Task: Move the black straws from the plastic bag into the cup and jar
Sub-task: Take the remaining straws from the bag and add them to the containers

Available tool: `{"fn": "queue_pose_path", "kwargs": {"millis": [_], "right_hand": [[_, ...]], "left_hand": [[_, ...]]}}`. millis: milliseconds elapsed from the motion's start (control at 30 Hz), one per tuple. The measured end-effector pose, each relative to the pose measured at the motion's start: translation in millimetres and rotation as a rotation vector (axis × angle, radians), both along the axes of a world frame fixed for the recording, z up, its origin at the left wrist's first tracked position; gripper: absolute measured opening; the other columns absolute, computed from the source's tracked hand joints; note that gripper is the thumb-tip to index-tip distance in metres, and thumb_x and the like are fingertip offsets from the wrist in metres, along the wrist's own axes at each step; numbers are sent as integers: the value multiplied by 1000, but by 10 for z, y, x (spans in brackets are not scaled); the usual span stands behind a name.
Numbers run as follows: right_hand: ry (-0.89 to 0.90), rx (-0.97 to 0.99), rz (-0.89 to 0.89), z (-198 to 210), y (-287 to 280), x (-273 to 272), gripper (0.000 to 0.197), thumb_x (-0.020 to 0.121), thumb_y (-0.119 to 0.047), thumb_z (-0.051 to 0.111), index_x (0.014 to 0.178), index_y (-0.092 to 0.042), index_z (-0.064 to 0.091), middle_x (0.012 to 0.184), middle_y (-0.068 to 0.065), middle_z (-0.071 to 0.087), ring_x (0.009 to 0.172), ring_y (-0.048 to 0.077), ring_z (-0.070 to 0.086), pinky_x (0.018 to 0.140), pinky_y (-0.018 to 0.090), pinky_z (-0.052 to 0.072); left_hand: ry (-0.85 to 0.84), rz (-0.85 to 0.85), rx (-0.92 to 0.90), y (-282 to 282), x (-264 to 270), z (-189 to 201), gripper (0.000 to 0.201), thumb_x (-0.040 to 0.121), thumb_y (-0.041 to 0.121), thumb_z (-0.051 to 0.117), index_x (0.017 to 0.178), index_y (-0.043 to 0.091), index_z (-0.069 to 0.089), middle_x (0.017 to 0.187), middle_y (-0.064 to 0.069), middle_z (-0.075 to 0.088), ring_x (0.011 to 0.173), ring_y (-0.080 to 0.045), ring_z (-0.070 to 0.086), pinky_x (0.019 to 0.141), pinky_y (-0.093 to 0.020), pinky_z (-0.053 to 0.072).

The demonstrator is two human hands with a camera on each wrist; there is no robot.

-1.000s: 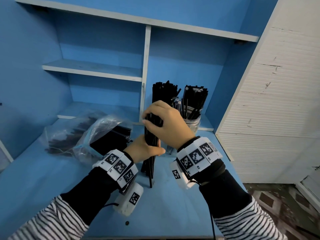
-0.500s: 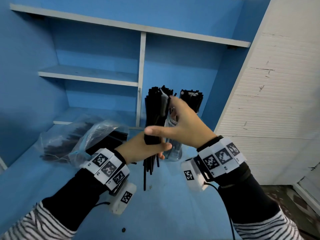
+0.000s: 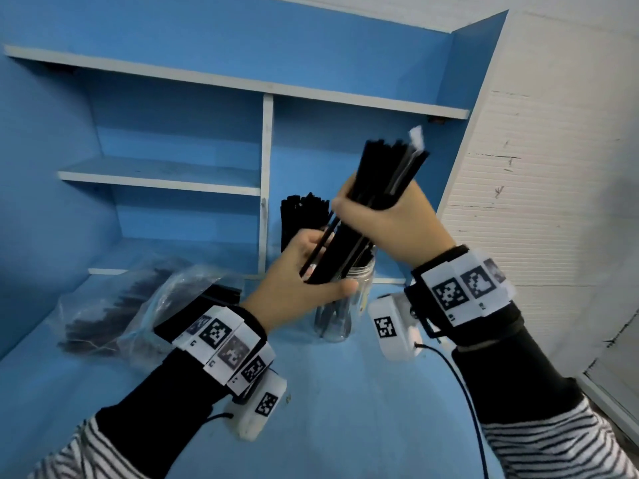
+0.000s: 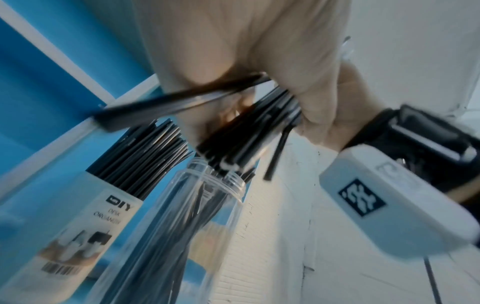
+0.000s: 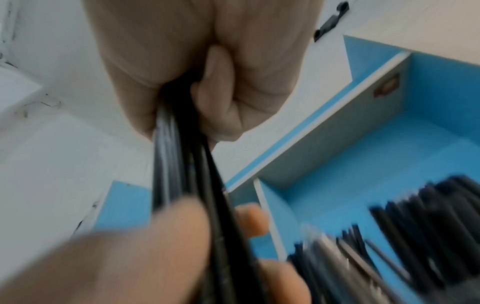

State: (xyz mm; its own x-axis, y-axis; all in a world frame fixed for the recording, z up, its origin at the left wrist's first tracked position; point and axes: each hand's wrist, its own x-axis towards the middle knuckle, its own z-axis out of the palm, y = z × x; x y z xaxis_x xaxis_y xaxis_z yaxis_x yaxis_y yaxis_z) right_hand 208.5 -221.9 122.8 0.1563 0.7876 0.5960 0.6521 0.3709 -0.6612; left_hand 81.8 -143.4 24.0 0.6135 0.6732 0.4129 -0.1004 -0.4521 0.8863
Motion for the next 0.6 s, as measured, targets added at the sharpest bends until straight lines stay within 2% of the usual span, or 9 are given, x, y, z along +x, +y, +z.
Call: {"fn": "queue_pose_path", "kwargs": {"millis": [67,133,200,300,367,400,467,533,600], "right_hand": [[26,84,-99,148,-17,116,12,84,-12,66,81,-1,62,68,3,60,61,6,57,56,20,47],[50,148,-185,272,-38,243,14,82,-13,64,80,1,60,66,3,56,58,9,54,52,24,45],[32,191,-252,353,-61,351,18,81,-15,62,80,3,58,64,9,54,57,14,52,53,30,44],[-19,231,-328,416,-57,463,18,83,-17,60,79,0,61,65,5,56,58,12,53,57,28,46],[-72,236,-358,431,-16,512,22,83,-17,59,81,5,59,71,17,60,63,22,56,58,30,47],[-90,230,-360,433,11,527,25,83,-17,59,81,8,58,74,22,60,65,26,55,57,30,46],[-126,198,-349,412,85,530,28,83,-17,58,79,10,55,72,24,56,59,25,51,52,27,42],[-161,147,-320,363,173,500,29,83,-17,59,78,10,54,71,25,56,60,28,51,52,27,41],[-176,100,-262,298,264,442,31,84,-18,60,80,12,55,76,27,59,67,33,56,54,32,45]], "left_hand": [[-28,143,39,75,76,-90,72,59,45,87,117,36,44,117,14,52,111,3,51,87,-9,38],[2,198,0,133,160,-175,90,51,58,81,126,36,36,126,13,44,119,0,44,92,-12,34],[67,190,-39,182,261,-255,101,53,54,86,134,34,29,134,10,40,123,-4,41,100,-20,34],[165,156,-18,228,414,-290,109,60,42,89,143,28,21,143,8,36,128,-5,36,104,-22,28],[195,151,-24,262,486,-271,114,60,40,90,147,26,17,142,10,34,127,-5,36,105,-22,27],[203,149,-29,280,511,-265,114,60,39,90,147,25,17,139,11,36,125,-5,37,104,-22,28],[215,143,-25,298,540,-259,108,61,36,90,145,23,23,134,11,44,119,-6,45,101,-23,32],[221,140,-23,305,556,-268,91,62,34,90,135,25,35,126,10,54,112,-7,54,99,-24,39],[213,131,-28,308,561,-281,75,62,31,90,120,33,41,115,15,59,103,1,58,96,-23,43]]}}
